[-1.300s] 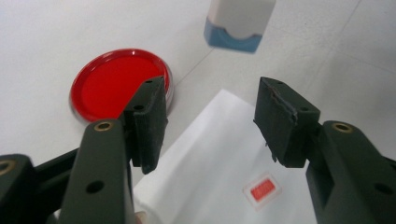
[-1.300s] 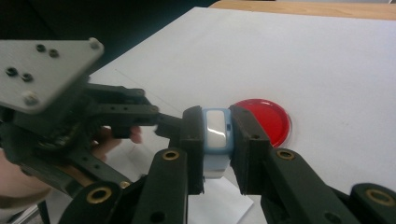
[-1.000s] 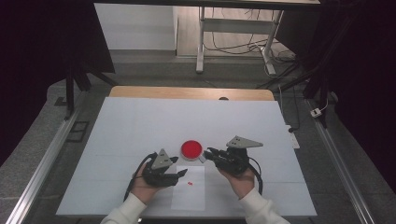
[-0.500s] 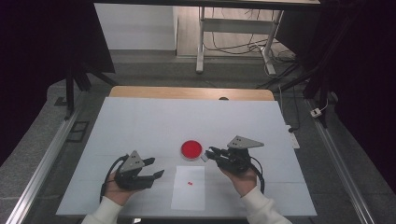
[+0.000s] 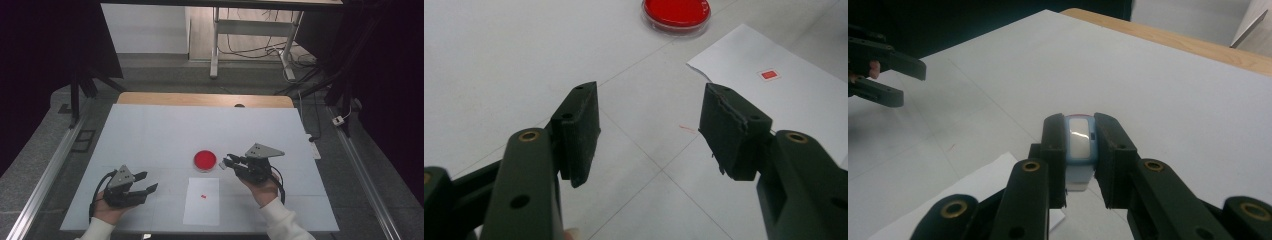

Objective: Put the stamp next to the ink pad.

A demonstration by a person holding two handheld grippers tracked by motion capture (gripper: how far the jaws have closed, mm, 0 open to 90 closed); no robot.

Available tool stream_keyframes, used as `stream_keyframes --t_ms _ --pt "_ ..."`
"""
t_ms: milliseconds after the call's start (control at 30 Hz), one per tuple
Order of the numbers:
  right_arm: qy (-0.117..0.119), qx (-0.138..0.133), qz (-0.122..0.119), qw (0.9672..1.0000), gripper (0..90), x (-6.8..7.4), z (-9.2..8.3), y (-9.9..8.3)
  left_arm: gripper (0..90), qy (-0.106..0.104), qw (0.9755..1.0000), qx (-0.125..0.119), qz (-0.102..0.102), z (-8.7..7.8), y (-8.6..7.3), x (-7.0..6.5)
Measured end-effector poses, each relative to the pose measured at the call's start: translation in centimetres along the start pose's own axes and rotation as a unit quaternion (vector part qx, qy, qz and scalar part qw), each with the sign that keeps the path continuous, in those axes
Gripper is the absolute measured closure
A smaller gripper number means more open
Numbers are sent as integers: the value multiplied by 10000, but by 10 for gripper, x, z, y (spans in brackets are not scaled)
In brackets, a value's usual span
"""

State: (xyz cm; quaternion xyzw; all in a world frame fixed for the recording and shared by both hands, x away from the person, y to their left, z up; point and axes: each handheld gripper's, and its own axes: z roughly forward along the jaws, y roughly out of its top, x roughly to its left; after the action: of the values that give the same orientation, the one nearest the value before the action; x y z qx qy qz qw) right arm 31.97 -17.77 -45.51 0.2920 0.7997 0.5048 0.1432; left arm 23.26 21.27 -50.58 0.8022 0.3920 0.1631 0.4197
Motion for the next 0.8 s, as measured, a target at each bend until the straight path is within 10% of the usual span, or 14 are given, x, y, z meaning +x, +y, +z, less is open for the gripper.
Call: stream_keyframes --t_ms 800 --pt "-280 494 -246 9981 755 -21 42 14 395 5 9999 122 -32 4 -2 2"
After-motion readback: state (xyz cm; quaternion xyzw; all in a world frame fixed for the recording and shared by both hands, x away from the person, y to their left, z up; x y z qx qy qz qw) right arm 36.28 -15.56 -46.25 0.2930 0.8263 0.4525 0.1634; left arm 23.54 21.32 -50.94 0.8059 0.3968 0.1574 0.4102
